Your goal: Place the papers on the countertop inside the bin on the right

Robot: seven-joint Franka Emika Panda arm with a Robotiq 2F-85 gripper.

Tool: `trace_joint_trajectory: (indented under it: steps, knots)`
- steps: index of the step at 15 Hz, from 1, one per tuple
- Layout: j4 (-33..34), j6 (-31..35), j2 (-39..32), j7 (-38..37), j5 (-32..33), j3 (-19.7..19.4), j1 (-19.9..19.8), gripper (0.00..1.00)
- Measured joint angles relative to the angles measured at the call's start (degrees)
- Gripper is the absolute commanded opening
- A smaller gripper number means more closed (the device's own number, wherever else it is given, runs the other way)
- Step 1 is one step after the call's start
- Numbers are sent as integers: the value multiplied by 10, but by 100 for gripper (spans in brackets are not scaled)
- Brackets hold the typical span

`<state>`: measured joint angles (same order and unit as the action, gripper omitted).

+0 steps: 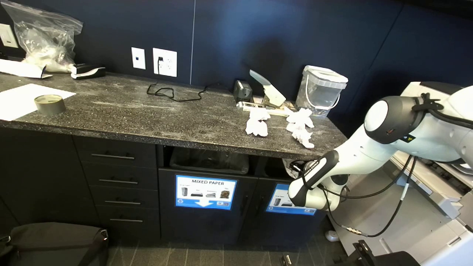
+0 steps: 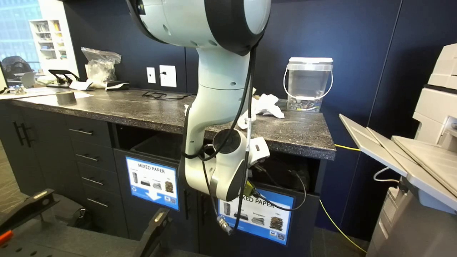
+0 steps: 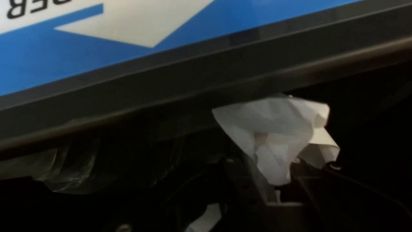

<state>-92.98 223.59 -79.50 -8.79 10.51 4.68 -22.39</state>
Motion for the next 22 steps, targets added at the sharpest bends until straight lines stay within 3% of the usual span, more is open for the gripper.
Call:
trace_joint_trajectory:
  steps: [5,6,15,22]
  knots:
    - [0,-5,0,0,-7,-7,6,97]
    - [0,-6,0,0,-7,-9,6,100]
    - [-20,-17,22,18,-7,-45,25,100]
    - [-136,-112,124,34,29,-63,26,100]
